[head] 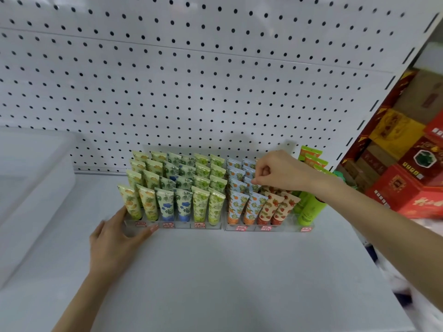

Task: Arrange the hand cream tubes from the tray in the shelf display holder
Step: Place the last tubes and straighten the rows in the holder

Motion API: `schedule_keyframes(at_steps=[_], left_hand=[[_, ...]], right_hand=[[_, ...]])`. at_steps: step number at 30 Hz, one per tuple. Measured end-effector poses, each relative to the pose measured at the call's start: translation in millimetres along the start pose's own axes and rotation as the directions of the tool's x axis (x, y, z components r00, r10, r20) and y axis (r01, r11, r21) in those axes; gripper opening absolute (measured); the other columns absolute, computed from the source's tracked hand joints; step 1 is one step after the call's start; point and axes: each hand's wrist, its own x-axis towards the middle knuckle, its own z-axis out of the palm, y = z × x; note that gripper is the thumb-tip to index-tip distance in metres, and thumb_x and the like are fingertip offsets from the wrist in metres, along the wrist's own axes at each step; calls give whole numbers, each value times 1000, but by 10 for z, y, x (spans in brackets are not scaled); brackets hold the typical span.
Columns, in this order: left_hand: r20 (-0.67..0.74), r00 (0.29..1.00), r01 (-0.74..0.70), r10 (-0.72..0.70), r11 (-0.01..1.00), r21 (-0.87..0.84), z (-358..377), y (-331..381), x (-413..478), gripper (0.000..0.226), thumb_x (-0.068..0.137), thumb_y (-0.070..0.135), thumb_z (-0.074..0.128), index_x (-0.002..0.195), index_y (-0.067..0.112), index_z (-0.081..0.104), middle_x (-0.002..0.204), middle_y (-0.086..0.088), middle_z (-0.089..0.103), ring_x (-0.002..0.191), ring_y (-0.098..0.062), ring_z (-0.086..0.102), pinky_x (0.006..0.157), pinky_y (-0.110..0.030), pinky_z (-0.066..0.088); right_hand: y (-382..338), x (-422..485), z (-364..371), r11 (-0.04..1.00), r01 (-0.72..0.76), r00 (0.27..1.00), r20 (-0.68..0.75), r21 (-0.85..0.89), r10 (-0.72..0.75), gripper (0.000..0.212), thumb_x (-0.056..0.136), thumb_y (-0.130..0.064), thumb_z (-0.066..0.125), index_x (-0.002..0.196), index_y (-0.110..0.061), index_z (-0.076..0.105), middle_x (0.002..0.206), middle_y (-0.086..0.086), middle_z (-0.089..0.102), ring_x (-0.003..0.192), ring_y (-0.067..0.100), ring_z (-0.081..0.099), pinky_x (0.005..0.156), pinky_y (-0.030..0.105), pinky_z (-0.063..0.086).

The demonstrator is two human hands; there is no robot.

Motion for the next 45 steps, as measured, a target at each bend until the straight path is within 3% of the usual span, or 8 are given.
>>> schedule_keyframes(at_steps=[5, 7, 9, 14, 26, 30, 39, 45], left_hand=[[-1, 1000, 7, -8, 1000, -8, 4, 4, -2, 67, 73, 62, 68, 128, 28, 51, 112, -1, 68, 115, -29, 51, 109, -48, 28], [8, 1000, 16, -16, 1000, -9, 6, -4, -3, 69, 71, 65, 66, 127, 29, 51, 112, -1, 68, 116, -29, 50, 109, -47, 29], [4, 1000, 14, -14, 1000, -4, 8, 0, -1, 65, 73, 59, 67, 128, 28, 51, 115, -3, 67, 118, -29, 50, 110, -48, 28], [8, 1000, 0, 0, 1000, 12, 11, -6, 5, 68, 71, 64, 67, 126, 27, 52, 113, -5, 67, 115, -33, 51, 106, -50, 30], [10, 1000, 7, -8, 999, 34, 22, -33, 20, 70, 69, 66, 66, 125, 25, 53, 110, -7, 67, 112, -34, 52, 102, -51, 34], [-1, 1000, 6, -6, 999, 37, 21, -9, 18, 70, 67, 65, 67, 123, 24, 55, 109, -9, 67, 111, -37, 53, 99, -51, 35], [-9, 1000, 2, -1, 999, 32, 46, -63, 45, 68, 65, 70, 67, 117, 28, 56, 89, 7, 54, 104, -34, 53, 95, -48, 36], [-11, 1000, 12, -11, 999, 49, 80, -122, 76, 64, 65, 68, 65, 117, 30, 54, 102, 0, 65, 106, -32, 53, 92, -48, 38]], right_hand=[[8, -93, -160, 999, -13, 998, -63, 38, 15, 29, 84, -35, 68, 73, -9, 70, 64, 5, 64, 56, 17, 54, 55, 19, 42], [32, -188, -293, 999, -21, 995, -91, 47, 25, 23, 83, -35, 69, 72, -14, 70, 68, 4, 65, 61, 13, 54, 60, 22, 43], [68, -318, -406, 998, -16, 996, -92, 53, 20, 17, 81, -31, 72, 72, -17, 70, 63, -1, 60, 56, 3, 48, 56, 15, 39], [188, -622, -431, 1000, -20, 995, -95, 21, 22, 8, 78, -26, 75, 74, -20, 71, 59, -5, 50, 54, 1, 44, 54, 12, 37], [304, -509, -432, 978, -16, 987, -160, -207, -17, 8, 83, -27, 70, 81, -20, 69, 68, -7, 51, 61, 5, 46, 56, 14, 28], [381, -270, -518, 975, -71, 993, -103, -212, 50, 9, 82, -28, 71, 77, -23, 66, 64, -10, 48, 61, 5, 46, 59, 24, 32], [376, 101, -538, 990, -63, 998, -23, -124, 60, 9, 81, -21, 72, 78, -12, 71, 60, -7, 50, 55, 7, 46, 56, 22, 36], [441, 230, -554, 986, -105, 985, 120, -131, 120, 14, 79, -19, 73, 74, -6, 71, 55, -6, 56, 51, 9, 46, 58, 22, 40]])
